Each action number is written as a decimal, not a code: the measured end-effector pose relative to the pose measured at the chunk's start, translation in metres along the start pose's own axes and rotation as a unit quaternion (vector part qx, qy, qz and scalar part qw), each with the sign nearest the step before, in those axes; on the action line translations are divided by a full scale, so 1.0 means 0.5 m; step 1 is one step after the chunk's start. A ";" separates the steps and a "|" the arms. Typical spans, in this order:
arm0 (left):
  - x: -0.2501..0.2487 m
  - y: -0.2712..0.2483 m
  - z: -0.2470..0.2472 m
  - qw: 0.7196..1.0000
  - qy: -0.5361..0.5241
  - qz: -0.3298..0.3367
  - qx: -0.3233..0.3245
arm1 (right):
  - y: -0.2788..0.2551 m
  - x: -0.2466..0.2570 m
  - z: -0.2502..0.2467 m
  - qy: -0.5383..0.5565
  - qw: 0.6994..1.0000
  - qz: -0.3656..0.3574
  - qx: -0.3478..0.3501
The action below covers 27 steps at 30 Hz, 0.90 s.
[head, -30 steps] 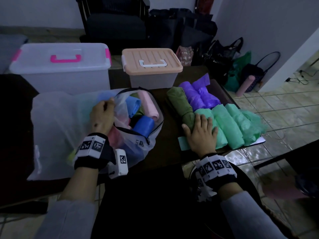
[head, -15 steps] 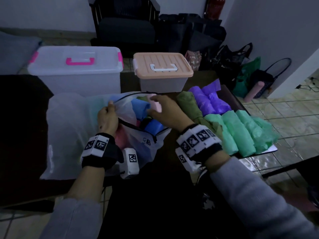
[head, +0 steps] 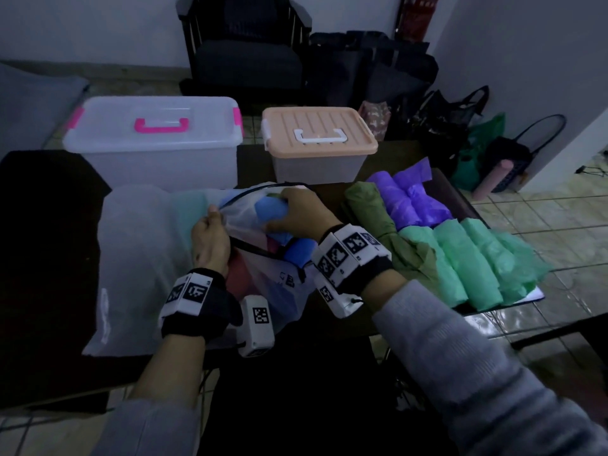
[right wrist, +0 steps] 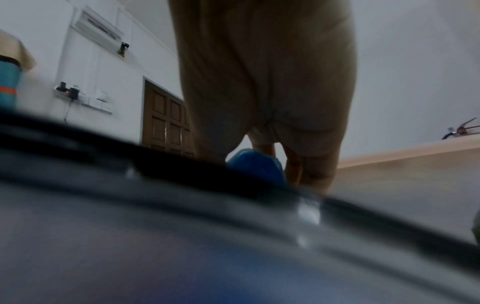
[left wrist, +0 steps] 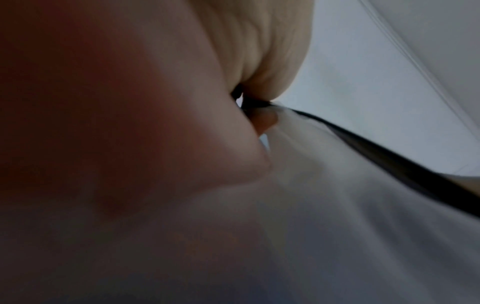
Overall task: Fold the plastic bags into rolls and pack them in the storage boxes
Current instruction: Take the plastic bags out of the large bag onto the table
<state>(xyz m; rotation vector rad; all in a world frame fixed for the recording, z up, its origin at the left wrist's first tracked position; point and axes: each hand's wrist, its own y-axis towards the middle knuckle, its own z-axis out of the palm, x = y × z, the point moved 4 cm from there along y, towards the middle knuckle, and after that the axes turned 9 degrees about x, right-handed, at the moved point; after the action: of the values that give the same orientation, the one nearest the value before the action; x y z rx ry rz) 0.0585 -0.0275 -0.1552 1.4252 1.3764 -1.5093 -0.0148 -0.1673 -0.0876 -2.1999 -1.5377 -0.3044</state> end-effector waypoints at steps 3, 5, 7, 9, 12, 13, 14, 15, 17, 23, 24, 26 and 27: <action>0.002 0.003 0.000 1.000 0.002 0.002 0.002 | -0.010 0.001 0.012 0.001 0.999 0.011 -0.030; 0.001 0.002 -0.001 1.000 0.015 0.003 0.000 | -0.016 0.007 0.020 -0.004 0.999 0.021 -0.037; -0.003 0.000 -0.002 1.000 0.020 0.003 0.002 | -0.018 0.014 0.023 -0.026 0.999 0.025 -0.036; -0.005 0.000 -0.002 1.000 0.022 0.004 0.005 | -0.017 0.017 0.023 -0.028 0.999 0.041 0.001; -0.007 -0.007 -0.001 1.000 0.018 -0.001 0.007 | -0.024 0.008 0.022 0.023 0.995 0.051 0.082; -0.005 -0.006 0.000 1.000 0.011 0.001 0.008 | -0.024 -0.001 0.020 0.049 0.992 0.052 0.100; -0.001 -0.005 0.001 1.000 -0.001 0.000 0.009 | -0.029 -0.007 0.014 0.078 0.990 0.051 0.105; 0.004 -0.002 0.002 1.000 -0.015 -0.001 0.009 | -0.031 -0.021 0.006 0.103 0.987 0.060 0.108; 0.014 0.003 0.005 0.999 -0.030 0.000 0.010 | -0.039 -0.053 -0.018 0.119 0.983 0.092 0.109; 0.010 -0.003 0.005 1.000 -0.012 -0.003 0.012 | -0.076 -0.197 -0.105 0.215 0.959 0.183 -0.018; 0.008 -0.005 0.006 1.000 -0.011 -0.003 0.013 | -0.085 -0.224 -0.118 0.241 0.946 0.206 -0.063; 0.003 -0.009 0.006 1.000 -0.002 -0.003 0.012 | -0.098 -0.276 -0.138 0.241 0.924 0.259 -0.142; 0.001 -0.011 0.006 1.000 0.002 -0.004 0.011 | -0.099 -0.300 -0.144 0.236 0.916 0.278 -0.166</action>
<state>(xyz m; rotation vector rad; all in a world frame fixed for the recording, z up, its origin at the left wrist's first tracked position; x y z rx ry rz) 0.0523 -0.0288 -0.1548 1.4392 1.3731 -1.5306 -0.1099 -0.3119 -0.0757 -2.4564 -0.5995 -0.8811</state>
